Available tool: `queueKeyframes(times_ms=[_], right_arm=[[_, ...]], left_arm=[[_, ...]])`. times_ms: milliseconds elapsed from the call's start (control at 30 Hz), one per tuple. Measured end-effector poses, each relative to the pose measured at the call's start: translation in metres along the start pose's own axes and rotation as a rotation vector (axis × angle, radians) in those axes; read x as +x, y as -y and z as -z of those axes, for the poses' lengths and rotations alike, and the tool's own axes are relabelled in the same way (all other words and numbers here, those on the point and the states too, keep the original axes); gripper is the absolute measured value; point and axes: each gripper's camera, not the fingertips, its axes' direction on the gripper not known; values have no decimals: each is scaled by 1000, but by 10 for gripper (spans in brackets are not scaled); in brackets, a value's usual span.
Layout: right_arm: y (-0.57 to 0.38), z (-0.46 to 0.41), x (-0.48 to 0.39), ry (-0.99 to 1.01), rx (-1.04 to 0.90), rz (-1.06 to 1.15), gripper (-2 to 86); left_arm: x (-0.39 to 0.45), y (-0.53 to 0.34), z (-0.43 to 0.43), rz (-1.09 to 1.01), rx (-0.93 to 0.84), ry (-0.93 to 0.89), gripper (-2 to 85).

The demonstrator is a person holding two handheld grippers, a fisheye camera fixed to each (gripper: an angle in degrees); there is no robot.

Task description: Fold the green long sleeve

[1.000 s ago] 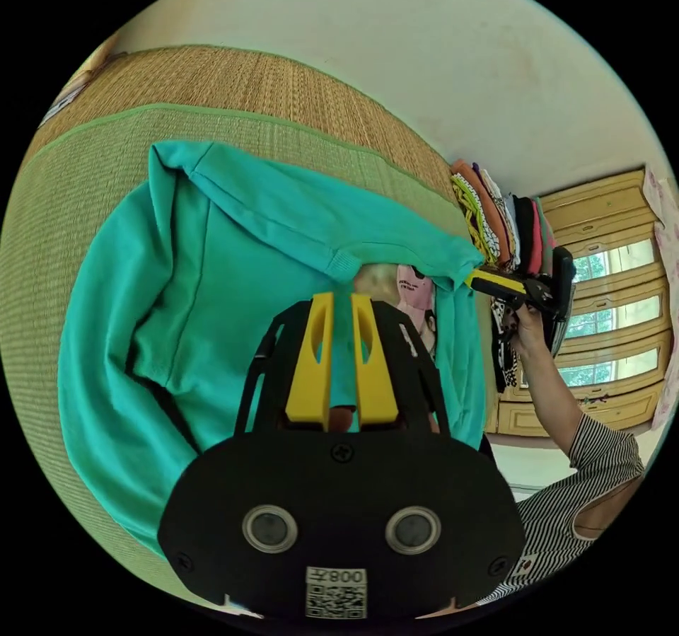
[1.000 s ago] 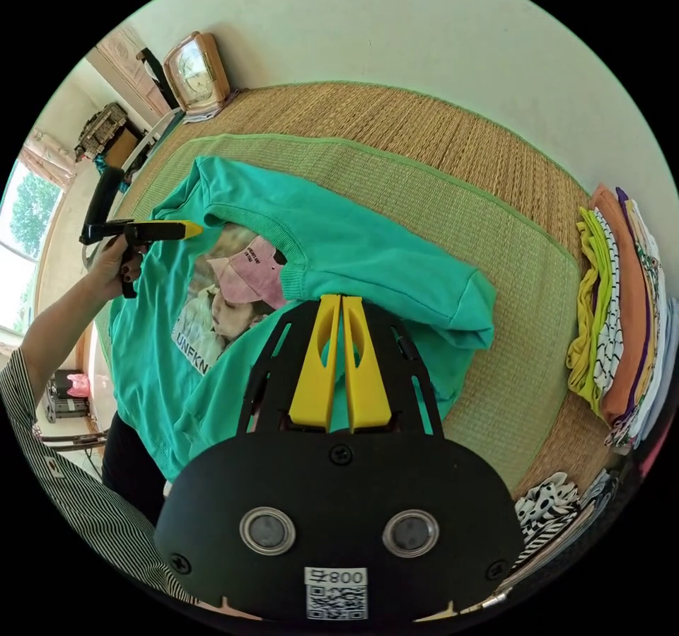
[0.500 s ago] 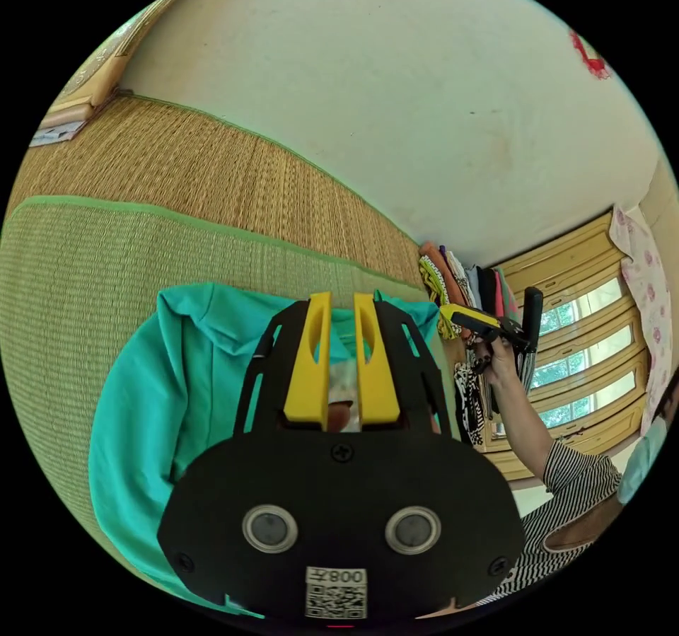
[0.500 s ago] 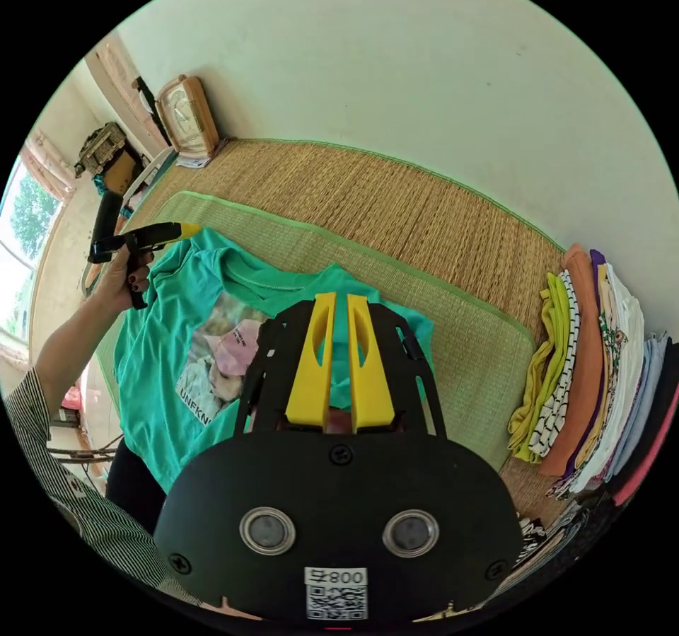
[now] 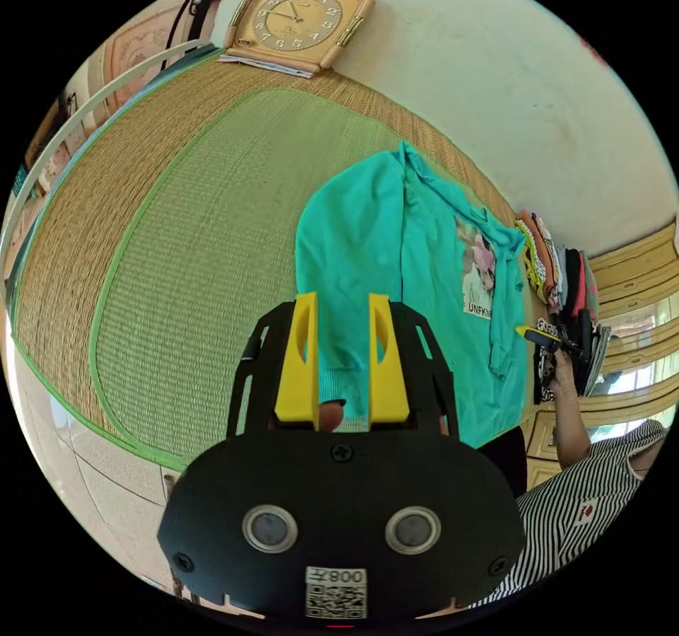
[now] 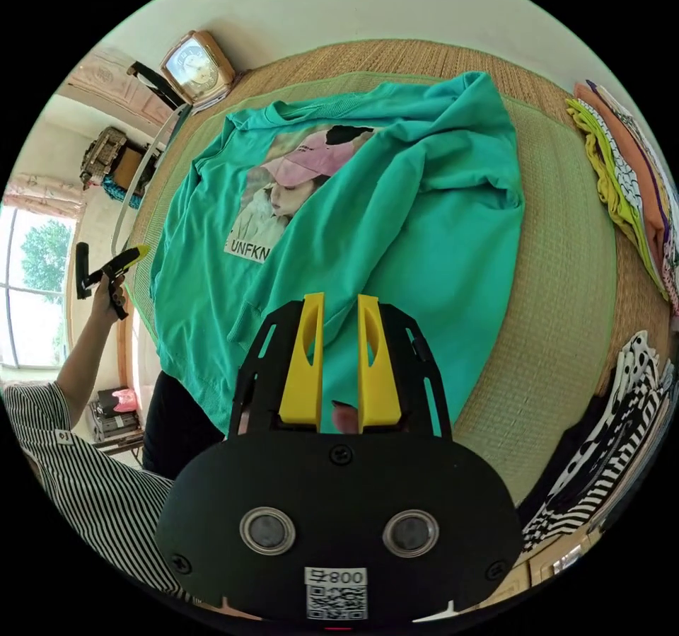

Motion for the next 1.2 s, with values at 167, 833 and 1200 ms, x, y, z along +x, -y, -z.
queueKeyframes(times_ms=[167,833,1200], right_arm=[[5,-9,-6,-8,-51,-12,47],[-31,210,72,-392,169,-116,3],[-44,211,147,-449,237,-464,8]], left_arm=[[7,-3,-22,45,-85,98,33],[33,-5,-14,5,-112,58,81],[52,-2,7,28,25,366,19]])
